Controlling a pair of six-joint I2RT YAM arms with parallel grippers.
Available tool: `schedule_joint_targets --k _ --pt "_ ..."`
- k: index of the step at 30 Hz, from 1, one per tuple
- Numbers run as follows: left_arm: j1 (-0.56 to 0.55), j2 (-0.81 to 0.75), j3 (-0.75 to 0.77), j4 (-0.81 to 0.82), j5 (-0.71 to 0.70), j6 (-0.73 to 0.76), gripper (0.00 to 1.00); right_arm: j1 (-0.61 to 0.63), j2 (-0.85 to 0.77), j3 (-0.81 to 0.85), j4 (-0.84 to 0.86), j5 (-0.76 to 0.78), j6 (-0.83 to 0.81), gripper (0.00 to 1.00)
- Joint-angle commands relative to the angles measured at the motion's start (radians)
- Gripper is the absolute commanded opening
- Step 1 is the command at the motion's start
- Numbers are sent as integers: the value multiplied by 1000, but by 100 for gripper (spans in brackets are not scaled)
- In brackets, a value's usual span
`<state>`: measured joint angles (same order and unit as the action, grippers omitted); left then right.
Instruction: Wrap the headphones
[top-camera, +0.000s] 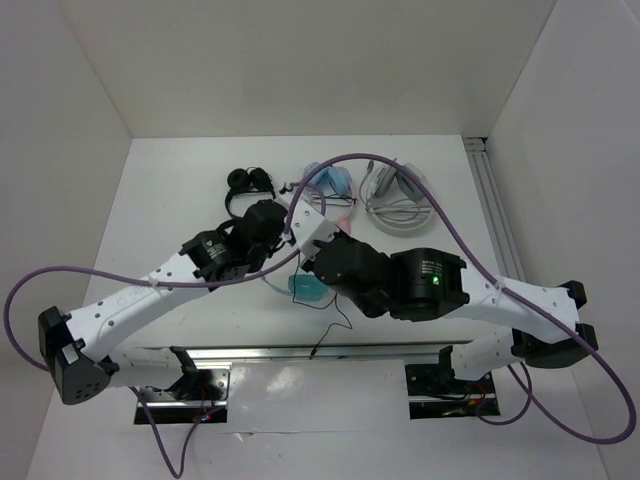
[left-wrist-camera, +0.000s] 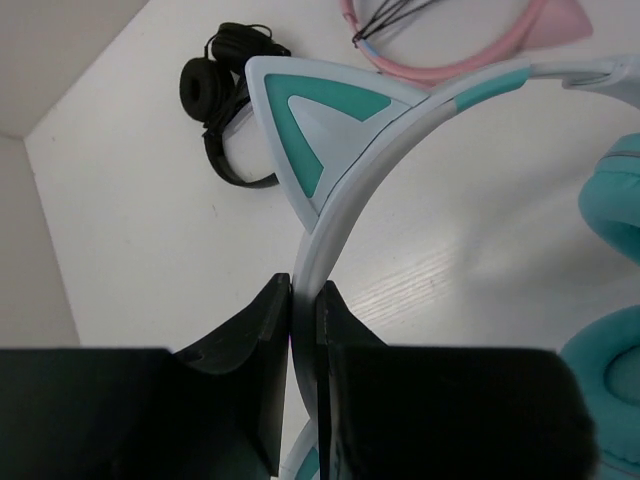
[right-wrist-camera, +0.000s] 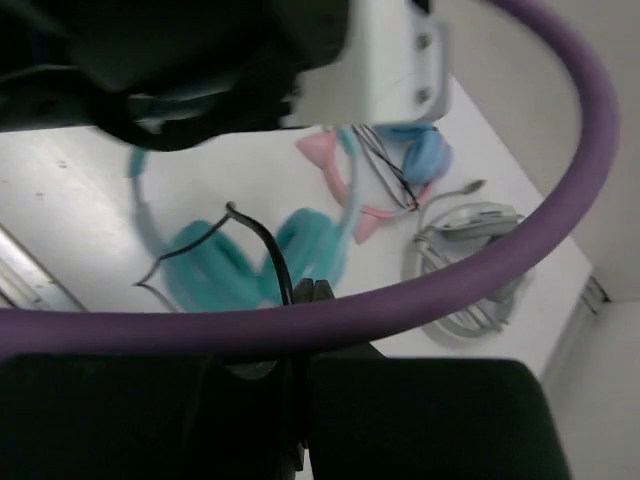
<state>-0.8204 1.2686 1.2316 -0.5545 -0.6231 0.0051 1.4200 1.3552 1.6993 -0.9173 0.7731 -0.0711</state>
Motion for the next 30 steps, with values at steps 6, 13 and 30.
schedule_joint_targets --k 6,13,30 --pt "-164 -222 -35 96 -46 167 0 -26 -125 -107 61 294 -65 0" --pt "-258 -235 31 -97 192 142 0 -110 -196 -239 302 295 -206 0" --pt "-276 -416 146 -150 318 104 0 -329 -182 -406 551 209 -219 0"
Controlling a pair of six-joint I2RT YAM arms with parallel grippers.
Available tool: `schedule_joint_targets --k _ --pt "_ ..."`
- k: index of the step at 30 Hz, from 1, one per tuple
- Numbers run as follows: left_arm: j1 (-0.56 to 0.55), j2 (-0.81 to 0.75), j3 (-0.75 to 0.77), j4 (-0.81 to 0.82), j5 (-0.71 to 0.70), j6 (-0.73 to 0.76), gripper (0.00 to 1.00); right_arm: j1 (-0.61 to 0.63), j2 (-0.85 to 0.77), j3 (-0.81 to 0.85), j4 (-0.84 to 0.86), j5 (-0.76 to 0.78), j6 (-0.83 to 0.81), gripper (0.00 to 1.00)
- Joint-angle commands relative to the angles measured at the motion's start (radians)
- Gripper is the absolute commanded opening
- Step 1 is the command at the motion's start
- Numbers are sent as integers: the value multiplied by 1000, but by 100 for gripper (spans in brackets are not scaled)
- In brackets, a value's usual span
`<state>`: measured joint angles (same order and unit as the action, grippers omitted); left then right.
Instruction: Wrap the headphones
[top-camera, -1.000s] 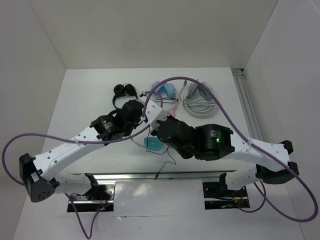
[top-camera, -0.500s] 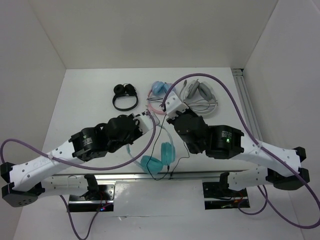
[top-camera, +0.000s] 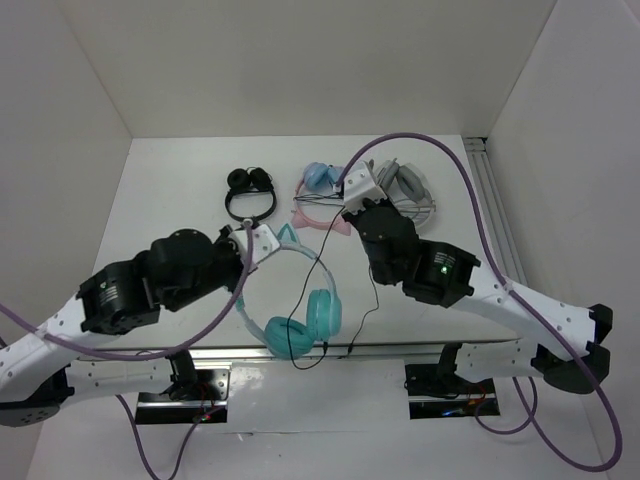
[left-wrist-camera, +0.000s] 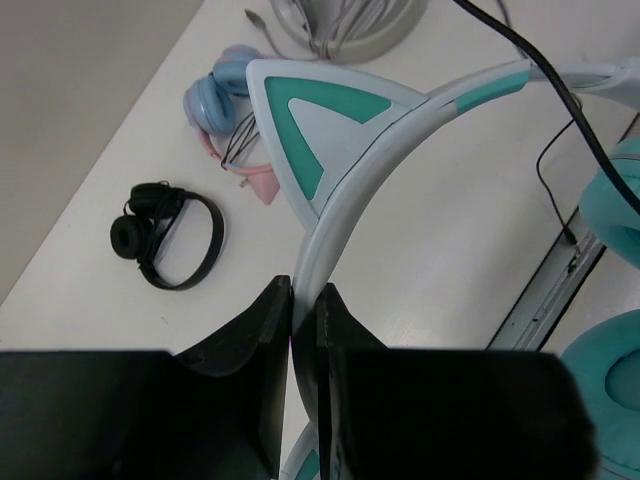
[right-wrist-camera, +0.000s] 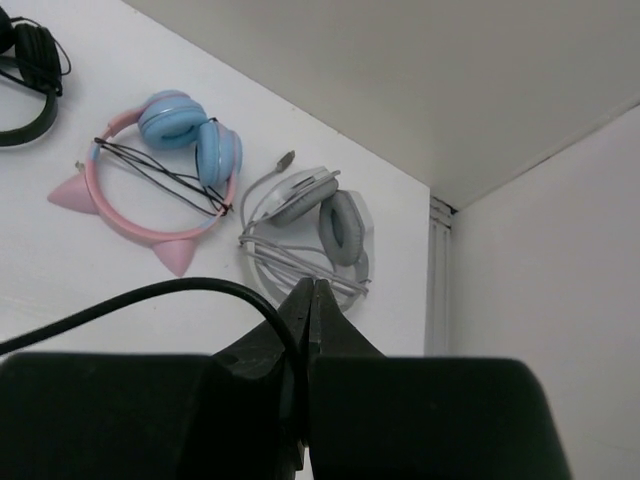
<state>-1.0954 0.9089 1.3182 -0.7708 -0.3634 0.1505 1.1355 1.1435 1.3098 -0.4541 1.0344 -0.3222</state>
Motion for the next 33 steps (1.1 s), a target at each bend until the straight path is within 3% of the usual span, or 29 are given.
schedule_joint_targets --k 1,10,14,19,26,33 --pt "-1 -68 59 67 67 -42 0 -62 51 -17 88 -71 41 0" --pt "-1 -149 111 82 37 -97 0 -218 81 -58 137 -259 136 0" --pt "-1 -186 142 146 87 -166 0 -289 29 -118 224 -455 179 0" --pt "-1 -154 190 194 202 -222 0 -289 -1 -181 291 -563 179 0" --pt "-1 -142 200 338 239 -371 0 -289 -1 -276 396 -660 227 0" --pt "-1 -191 150 479 97 -517 0 -298 -37 -405 567 -905 272 0"
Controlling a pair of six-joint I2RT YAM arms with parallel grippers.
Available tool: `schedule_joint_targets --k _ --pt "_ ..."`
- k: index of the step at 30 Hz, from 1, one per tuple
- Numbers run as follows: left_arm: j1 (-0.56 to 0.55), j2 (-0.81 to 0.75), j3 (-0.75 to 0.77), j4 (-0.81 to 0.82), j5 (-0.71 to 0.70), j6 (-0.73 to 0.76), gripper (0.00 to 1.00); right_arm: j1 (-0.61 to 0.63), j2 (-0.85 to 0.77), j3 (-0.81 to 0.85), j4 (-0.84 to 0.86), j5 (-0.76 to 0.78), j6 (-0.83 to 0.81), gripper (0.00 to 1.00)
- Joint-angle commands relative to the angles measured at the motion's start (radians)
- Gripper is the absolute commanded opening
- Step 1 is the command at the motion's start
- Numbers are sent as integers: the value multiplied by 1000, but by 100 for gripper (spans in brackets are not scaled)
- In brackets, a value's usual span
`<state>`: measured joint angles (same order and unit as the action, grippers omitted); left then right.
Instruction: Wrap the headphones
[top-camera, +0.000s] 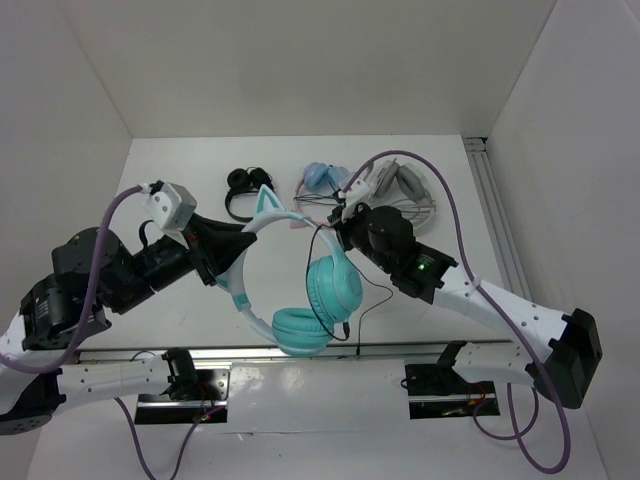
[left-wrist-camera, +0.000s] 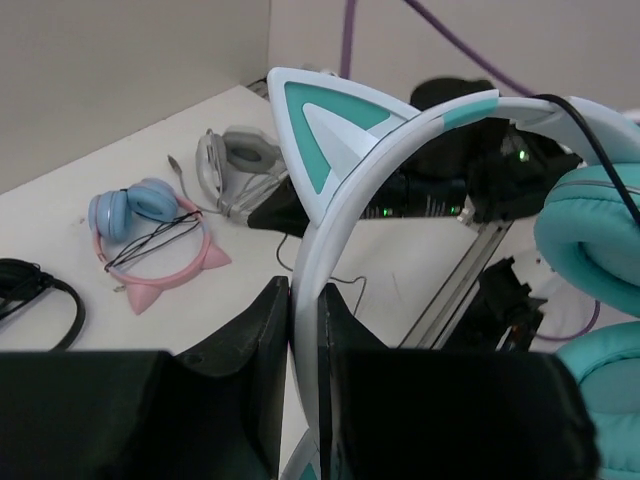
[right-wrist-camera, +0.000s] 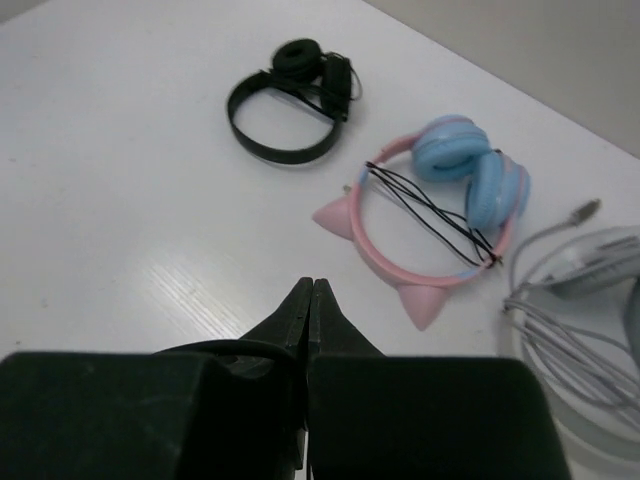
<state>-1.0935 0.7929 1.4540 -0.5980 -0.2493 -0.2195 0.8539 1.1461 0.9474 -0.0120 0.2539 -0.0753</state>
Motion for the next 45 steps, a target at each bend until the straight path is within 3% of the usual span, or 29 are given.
schedule_joint_targets --k 1,10,16,22,31,39,45 --pt "-3 -75 14 320 -51 -165 0 -16 -40 -73 147 -152 25 1" --pt "-3 -66 2 330 -116 -236 0 -16 -98 -239 458 -346 80 5" --pt "-3 -77 -29 375 -279 -313 0 -16 -24 -276 596 -556 152 5" --pt "-3 -77 -29 366 -474 -342 0 -16 18 -354 753 -620 209 0" --pt "-3 -26 5 389 -817 -252 0 66 -2 -377 790 -709 229 0" --pt "-3 78 29 325 -1005 -322 0 181 7 -332 791 -737 227 0" --pt "-3 115 -18 584 -1119 -117 0 266 7 -322 772 -716 217 3"
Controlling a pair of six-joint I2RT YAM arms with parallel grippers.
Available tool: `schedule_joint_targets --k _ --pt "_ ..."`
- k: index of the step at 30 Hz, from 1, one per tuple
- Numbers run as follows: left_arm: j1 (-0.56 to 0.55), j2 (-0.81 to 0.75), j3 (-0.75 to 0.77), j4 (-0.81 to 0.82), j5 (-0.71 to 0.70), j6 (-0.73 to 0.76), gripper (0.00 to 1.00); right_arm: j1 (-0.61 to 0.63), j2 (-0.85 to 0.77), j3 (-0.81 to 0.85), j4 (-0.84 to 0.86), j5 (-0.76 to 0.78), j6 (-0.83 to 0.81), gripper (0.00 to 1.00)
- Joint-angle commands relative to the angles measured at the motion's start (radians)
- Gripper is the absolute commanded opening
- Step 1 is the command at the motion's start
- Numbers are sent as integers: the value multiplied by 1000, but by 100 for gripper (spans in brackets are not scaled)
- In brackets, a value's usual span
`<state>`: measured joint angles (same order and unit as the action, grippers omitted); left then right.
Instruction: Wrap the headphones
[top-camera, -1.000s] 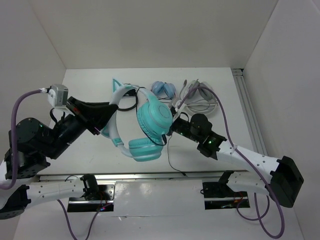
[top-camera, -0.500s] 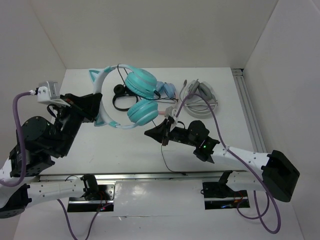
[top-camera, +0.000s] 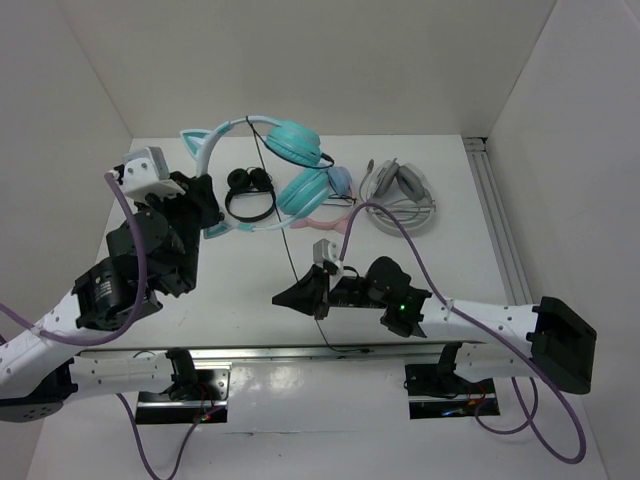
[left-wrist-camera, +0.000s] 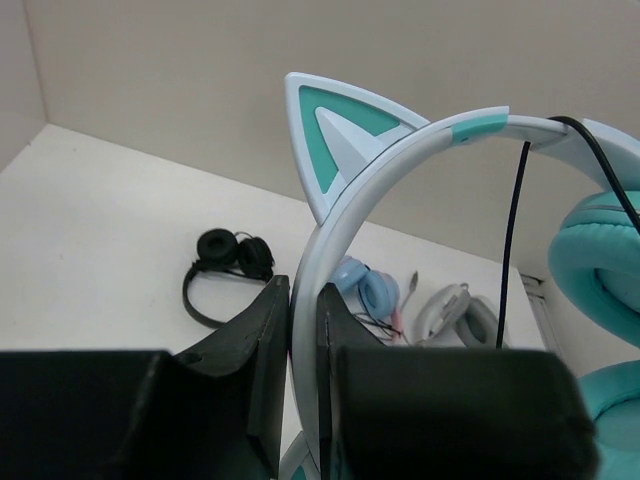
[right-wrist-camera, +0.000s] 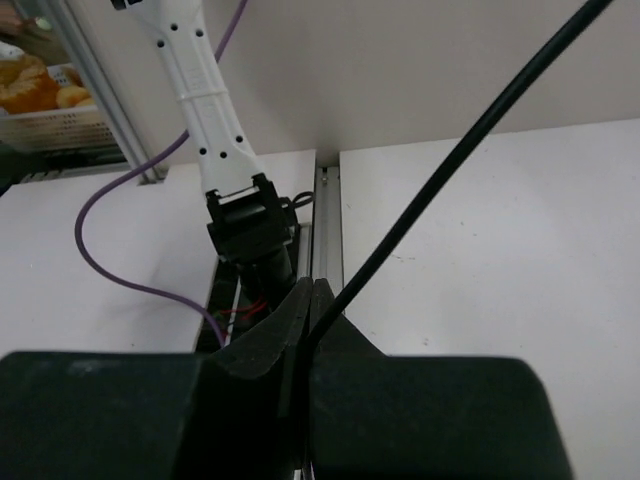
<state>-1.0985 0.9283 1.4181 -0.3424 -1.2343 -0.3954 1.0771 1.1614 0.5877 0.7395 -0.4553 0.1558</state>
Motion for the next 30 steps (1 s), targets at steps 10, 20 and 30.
schedule_joint_targets --k 10,20,30 --pt "77 43 21 120 -119 -115 0 106 14 70 -2 98 -24 9" --pt "202 72 -51 138 -68 -62 0 144 -31 126 -35 -17 -15 18" --pt "405 142 -96 2 122 -201 0 172 -109 116 -14 -85 22 21"
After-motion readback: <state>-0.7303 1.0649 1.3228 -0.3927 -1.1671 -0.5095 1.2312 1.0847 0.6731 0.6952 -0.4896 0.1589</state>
